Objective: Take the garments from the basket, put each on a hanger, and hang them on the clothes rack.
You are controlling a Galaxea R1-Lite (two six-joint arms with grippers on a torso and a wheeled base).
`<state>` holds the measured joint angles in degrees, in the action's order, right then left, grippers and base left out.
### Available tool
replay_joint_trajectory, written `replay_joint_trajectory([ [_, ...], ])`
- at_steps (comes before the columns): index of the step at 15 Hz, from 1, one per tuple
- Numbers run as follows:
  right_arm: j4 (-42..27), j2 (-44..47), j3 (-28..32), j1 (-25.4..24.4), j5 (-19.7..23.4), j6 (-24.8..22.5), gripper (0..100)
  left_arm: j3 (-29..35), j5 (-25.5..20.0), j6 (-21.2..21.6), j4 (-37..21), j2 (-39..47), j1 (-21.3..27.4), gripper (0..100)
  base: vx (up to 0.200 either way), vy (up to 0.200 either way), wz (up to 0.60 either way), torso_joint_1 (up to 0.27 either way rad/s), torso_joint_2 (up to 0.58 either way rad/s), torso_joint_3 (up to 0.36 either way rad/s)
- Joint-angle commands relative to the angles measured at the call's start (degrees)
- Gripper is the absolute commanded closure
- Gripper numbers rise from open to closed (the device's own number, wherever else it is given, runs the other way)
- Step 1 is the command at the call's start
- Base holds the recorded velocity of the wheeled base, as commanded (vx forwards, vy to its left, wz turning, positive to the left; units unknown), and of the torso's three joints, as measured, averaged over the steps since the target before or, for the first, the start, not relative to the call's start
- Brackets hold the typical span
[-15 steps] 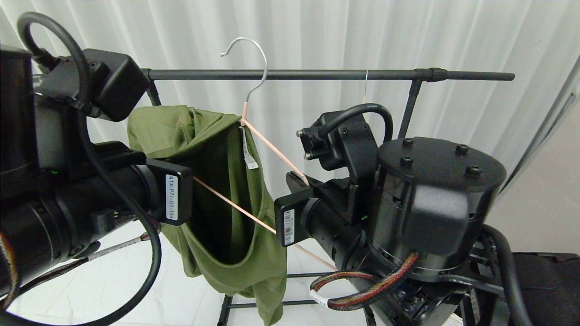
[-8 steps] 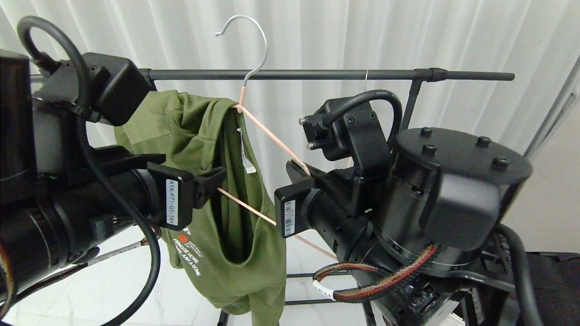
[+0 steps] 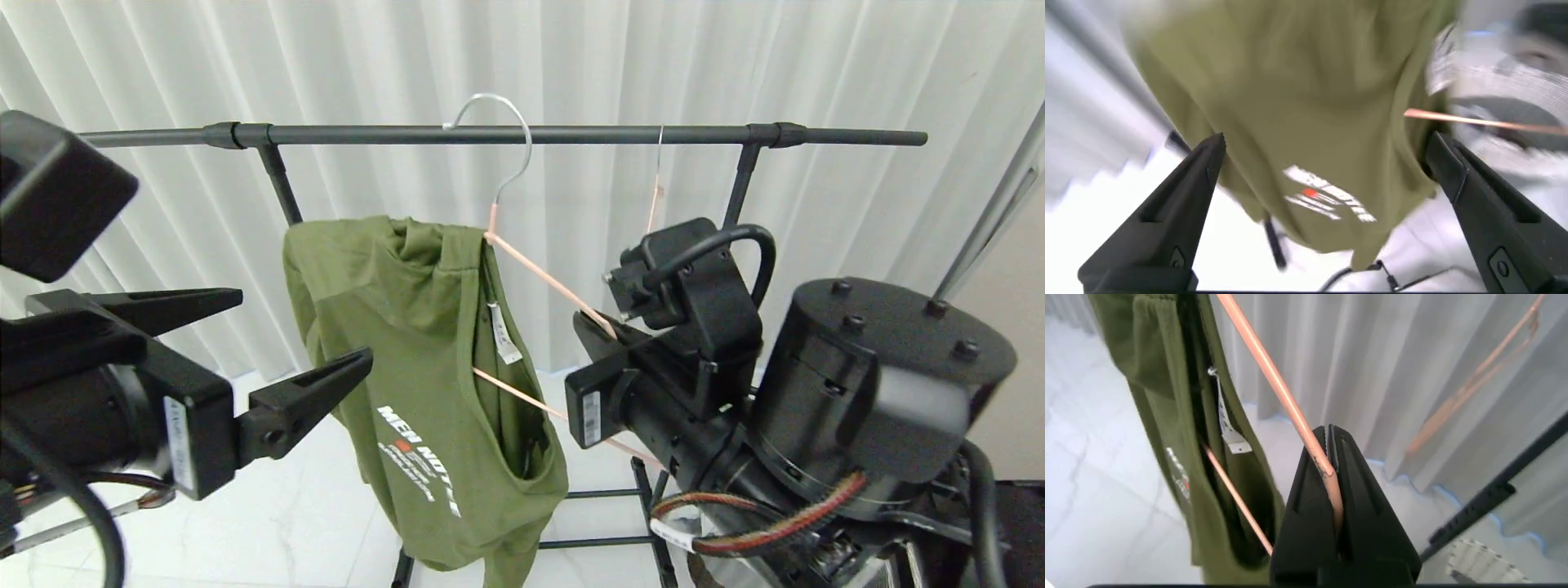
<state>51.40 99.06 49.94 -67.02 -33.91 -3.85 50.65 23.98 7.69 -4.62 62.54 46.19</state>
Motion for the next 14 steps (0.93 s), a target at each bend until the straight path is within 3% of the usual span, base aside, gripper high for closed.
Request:
replay_joint_trajectory([
  [1,0.9,-5.7,-7.8,0.0,0.8,-1.5,100,-1.0,-7.6,7.2,0.0,-4.4,-6.6,0,0.000,0.000,0.00,0.000,0.00,0.000],
  [4,2.0,-7.6,-12.5,-1.5,2.6,-3.8,100,-1.0,-22.1,17.9,0.0,-2.5,-14.1,0,0.000,0.000,0.00,0.000,0.00,0.000],
  [7,3.9,-7.6,-15.0,-3.5,3.2,-6.6,100,-1.2,-29.7,23.2,0.0,0.6,-14.7,0,0.000,0.000,0.00,0.000,0.00,0.000],
  [14,5.0,-7.0,-18.1,-7.9,3.2,-8.9,100,-3.3,-41.1,25.4,0.0,3.1,-14.4,0,0.000,0.000,0.00,0.000,0.00,0.000],
])
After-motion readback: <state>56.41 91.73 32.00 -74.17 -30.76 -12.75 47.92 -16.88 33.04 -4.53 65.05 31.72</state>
